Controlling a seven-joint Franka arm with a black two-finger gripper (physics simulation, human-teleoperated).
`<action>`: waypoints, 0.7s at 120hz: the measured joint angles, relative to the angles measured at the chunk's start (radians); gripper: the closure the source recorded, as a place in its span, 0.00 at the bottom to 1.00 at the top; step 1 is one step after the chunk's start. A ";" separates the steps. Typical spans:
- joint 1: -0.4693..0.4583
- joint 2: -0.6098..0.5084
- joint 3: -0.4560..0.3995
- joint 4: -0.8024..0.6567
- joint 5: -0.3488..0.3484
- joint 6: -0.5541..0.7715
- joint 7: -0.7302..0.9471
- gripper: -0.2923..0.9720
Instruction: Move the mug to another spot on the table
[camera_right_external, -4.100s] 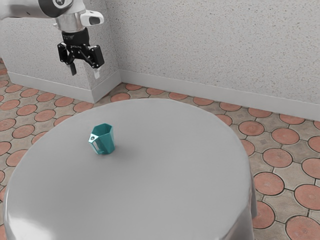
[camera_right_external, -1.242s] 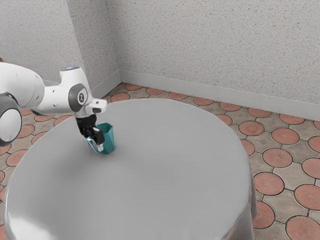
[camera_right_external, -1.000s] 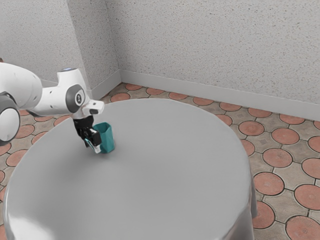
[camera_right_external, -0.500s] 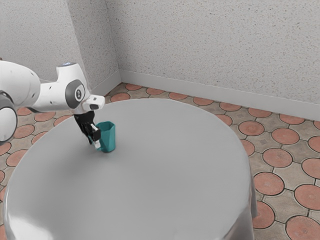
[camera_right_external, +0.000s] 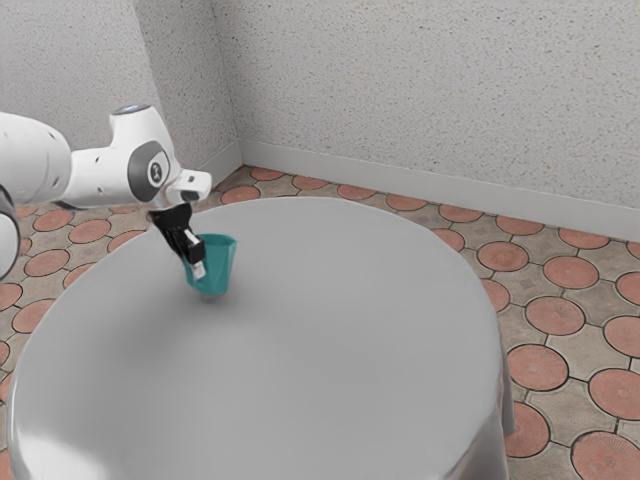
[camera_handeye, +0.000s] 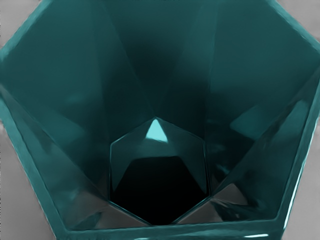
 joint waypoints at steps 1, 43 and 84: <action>-0.001 -0.001 0.000 0.000 0.001 0.000 0.000 0.74; -0.082 -0.131 -0.001 -0.225 -0.013 0.155 -0.031 0.78; -0.114 -0.177 -0.023 -0.388 -0.220 0.441 -0.004 0.80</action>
